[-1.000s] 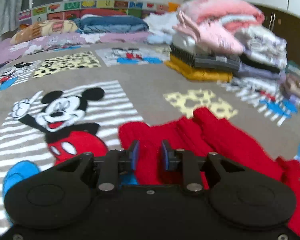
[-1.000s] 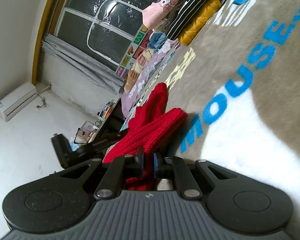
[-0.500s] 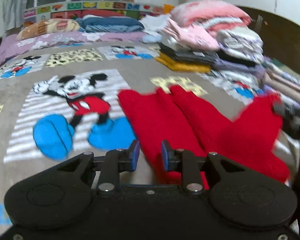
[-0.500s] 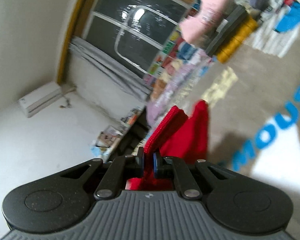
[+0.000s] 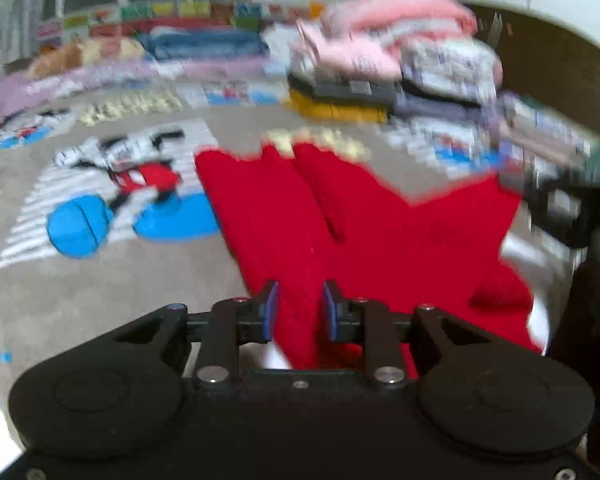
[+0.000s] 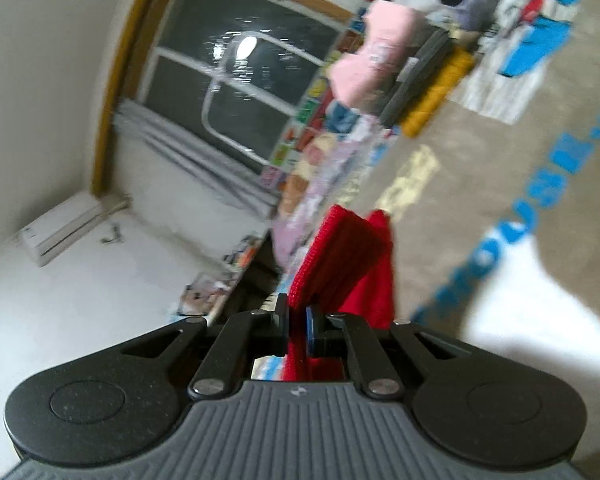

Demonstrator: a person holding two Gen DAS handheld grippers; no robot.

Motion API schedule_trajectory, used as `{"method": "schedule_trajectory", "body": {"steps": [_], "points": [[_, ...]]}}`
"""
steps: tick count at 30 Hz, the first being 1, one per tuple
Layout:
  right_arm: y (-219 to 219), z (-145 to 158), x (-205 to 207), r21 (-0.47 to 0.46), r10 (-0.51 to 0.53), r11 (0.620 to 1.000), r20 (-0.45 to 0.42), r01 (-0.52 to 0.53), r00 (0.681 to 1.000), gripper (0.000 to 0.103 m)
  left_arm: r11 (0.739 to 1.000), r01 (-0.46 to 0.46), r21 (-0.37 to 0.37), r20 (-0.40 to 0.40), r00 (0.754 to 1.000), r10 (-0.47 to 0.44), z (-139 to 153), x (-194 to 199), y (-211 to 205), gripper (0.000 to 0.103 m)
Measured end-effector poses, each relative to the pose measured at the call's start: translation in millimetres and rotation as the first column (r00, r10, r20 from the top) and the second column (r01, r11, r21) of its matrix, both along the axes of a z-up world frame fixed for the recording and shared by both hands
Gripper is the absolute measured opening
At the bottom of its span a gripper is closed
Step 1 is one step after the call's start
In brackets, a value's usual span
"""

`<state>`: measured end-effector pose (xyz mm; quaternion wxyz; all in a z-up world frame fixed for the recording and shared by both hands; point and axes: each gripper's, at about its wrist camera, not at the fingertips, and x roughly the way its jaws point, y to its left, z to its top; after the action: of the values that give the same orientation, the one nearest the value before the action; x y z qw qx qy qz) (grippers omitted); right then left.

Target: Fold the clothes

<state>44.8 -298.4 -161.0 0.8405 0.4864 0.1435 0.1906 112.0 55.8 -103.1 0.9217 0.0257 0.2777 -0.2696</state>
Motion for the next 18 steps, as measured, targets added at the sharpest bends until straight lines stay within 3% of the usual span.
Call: {"method": "schedule_trajectory", "body": {"steps": [4,5,7,8,11,13,18], "points": [[-0.9,0.9,-4.6,0.012,-0.012,1.000,-0.001,0.012,1.000,0.009,0.990,-0.080,-0.114,0.008,0.997,0.081,-0.4,22.2,-0.4,0.022],[0.3,-0.9,-6.0,0.017,-0.015,1.000,-0.009,0.015,1.000,0.009,0.991,-0.074,-0.109,-0.012,0.997,0.073,-6.8,27.9,-5.7,0.022],[3.0,-5.3,-7.3,0.018,-0.017,1.000,-0.029,0.017,0.999,0.009,0.999,-0.039,0.020,-0.039,0.998,0.040,-23.9,34.5,-23.8,0.021],[4.6,-7.7,-7.2,0.012,-0.014,1.000,-0.040,0.014,0.999,0.009,0.998,-0.031,0.047,-0.050,0.998,0.033,-27.1,35.7,-27.7,0.021],[5.6,-15.5,-3.1,-0.026,-0.016,1.000,-0.090,0.014,0.996,0.009,0.999,-0.044,-0.021,-0.056,0.998,0.042,-13.7,29.1,-17.4,0.022],[2.5,-22.9,-2.0,-0.016,-0.027,1.000,-0.119,0.025,0.993,0.010,0.998,-0.034,-0.044,-0.015,0.999,0.033,-2.9,17.8,-7.4,0.022],[0.0,-22.7,0.7,-0.003,-0.021,1.000,-0.090,0.020,0.996,0.013,1.000,-0.010,-0.022,0.004,1.000,0.010,5.3,-11.7,8.9,0.022]]}}
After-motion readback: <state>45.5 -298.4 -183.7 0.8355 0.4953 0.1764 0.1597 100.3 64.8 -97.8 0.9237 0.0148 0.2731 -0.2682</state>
